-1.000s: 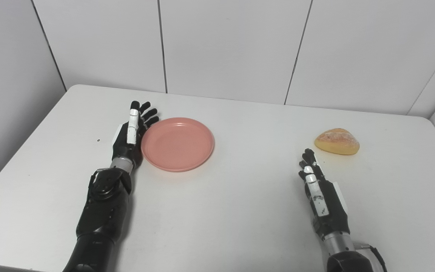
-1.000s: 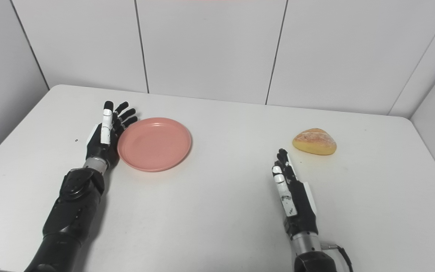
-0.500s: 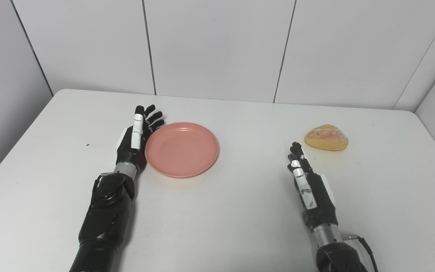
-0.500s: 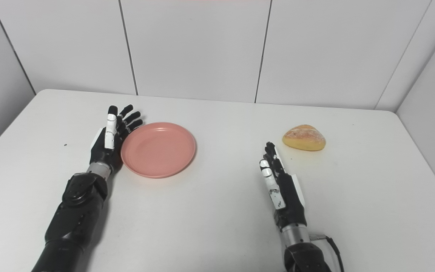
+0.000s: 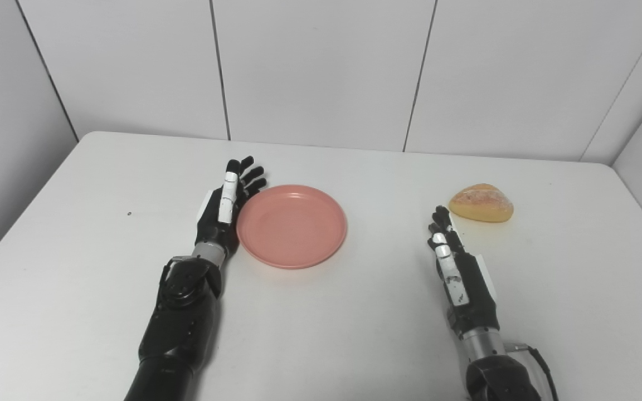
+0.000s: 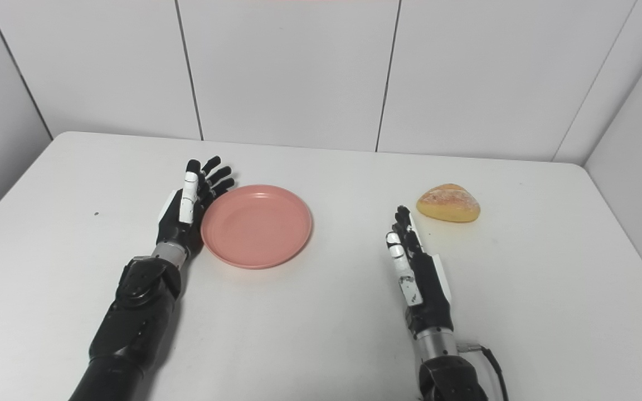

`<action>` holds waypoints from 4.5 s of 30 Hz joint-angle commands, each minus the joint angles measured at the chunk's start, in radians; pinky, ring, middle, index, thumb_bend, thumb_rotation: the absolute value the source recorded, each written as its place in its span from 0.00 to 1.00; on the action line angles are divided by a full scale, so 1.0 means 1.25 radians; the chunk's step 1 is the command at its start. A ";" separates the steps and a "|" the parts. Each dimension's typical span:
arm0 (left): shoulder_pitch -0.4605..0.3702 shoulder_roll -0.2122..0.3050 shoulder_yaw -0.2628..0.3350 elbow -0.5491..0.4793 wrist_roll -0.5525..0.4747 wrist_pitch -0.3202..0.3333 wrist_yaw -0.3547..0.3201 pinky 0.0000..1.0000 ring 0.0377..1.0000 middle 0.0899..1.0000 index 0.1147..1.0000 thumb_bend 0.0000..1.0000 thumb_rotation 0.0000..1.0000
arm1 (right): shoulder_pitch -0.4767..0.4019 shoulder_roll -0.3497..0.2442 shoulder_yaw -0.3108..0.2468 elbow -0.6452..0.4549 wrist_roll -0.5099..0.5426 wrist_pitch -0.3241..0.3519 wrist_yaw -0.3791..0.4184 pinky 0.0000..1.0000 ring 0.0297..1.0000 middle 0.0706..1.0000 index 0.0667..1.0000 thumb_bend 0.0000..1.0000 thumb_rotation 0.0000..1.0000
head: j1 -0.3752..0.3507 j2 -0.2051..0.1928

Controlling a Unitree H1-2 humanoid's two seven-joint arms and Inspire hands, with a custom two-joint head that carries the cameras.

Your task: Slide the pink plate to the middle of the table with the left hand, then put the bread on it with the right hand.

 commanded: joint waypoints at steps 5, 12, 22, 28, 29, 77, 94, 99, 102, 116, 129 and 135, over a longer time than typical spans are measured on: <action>-0.006 -0.024 -0.011 -0.011 0.009 0.003 -0.002 0.91 0.88 0.87 0.88 0.79 1.00 | 0.000 -0.004 -0.001 0.009 0.010 -0.035 0.007 1.00 1.00 1.00 1.00 0.63 0.88 | 0.004 0.001; 0.004 -0.039 -0.023 -0.028 0.013 0.011 -0.006 0.95 0.88 0.88 0.90 0.77 1.00 | -0.001 -0.003 -0.001 0.013 0.008 -0.041 0.004 1.00 1.00 1.00 1.00 0.61 0.89 | 0.003 0.000; 0.015 -0.055 -0.035 -0.045 0.026 0.019 -0.007 0.97 0.87 0.88 0.90 0.78 1.00 | -0.002 0.000 -0.001 0.016 0.008 -0.042 0.001 1.00 1.00 1.00 1.00 0.61 0.89 | 0.002 0.003; 0.025 -0.063 -0.046 -0.060 0.023 0.023 -0.010 0.93 0.87 0.89 0.89 0.77 1.00 | -0.001 -0.001 0.001 0.011 0.002 -0.045 -0.001 1.00 1.00 1.00 1.00 0.60 0.90 | 0.001 0.006; 0.026 -0.064 -0.047 -0.062 0.023 0.025 -0.010 0.93 0.87 0.89 0.89 0.77 1.00 | -0.001 -0.002 0.002 0.010 0.001 -0.045 0.000 1.00 1.00 1.00 1.00 0.60 0.90 | 0.001 0.007; 0.080 -0.109 -0.072 -0.110 0.023 0.033 -0.025 0.99 0.90 0.90 0.90 0.80 1.00 | -0.004 0.001 -0.011 -0.014 0.001 -0.050 -0.016 1.00 0.98 0.98 0.98 0.63 0.86 | -0.023 0.025; 0.069 -0.120 -0.051 -0.081 0.020 -0.009 -0.007 0.93 0.89 0.90 0.88 0.77 1.00 | -0.031 -0.064 -0.016 -0.126 -0.130 -0.096 -0.058 0.93 0.96 0.95 0.94 0.65 0.77 | -0.038 0.032; 0.062 -0.119 -0.044 -0.071 0.017 -0.020 -0.005 0.93 0.90 0.91 0.88 0.77 1.00 | -0.054 -0.088 -0.033 -0.152 -0.159 -0.068 -0.069 0.91 0.92 0.95 0.94 0.62 0.72 | -0.038 0.033; 0.061 -0.119 -0.041 -0.071 0.018 -0.018 -0.001 0.94 0.90 0.92 0.88 0.77 1.00 | -0.071 -0.101 -0.048 -0.152 -0.162 -0.073 -0.075 0.87 0.89 0.92 0.92 0.60 0.68 | -0.039 0.034; 0.058 -0.119 -0.047 -0.078 0.034 -0.002 0.027 1.00 0.94 0.92 0.88 0.79 1.00 | -0.144 -0.197 -0.095 -0.099 -0.145 -0.039 -0.058 0.91 0.95 0.93 0.91 0.65 0.53 | -0.045 0.032; 0.068 -0.109 -0.039 -0.091 0.029 -0.001 0.023 1.00 0.93 0.91 0.88 0.78 1.00 | -0.256 -0.345 -0.040 -0.044 -0.265 0.054 0.022 0.87 0.92 0.91 0.90 0.72 0.37 | -0.101 0.023; 0.074 -0.098 -0.038 -0.097 0.014 -0.001 0.000 1.00 0.94 0.93 0.90 0.77 1.00 | -0.296 -0.353 -0.011 -0.003 -0.312 0.065 0.030 0.84 0.90 0.90 0.90 0.70 0.36 | -0.154 0.012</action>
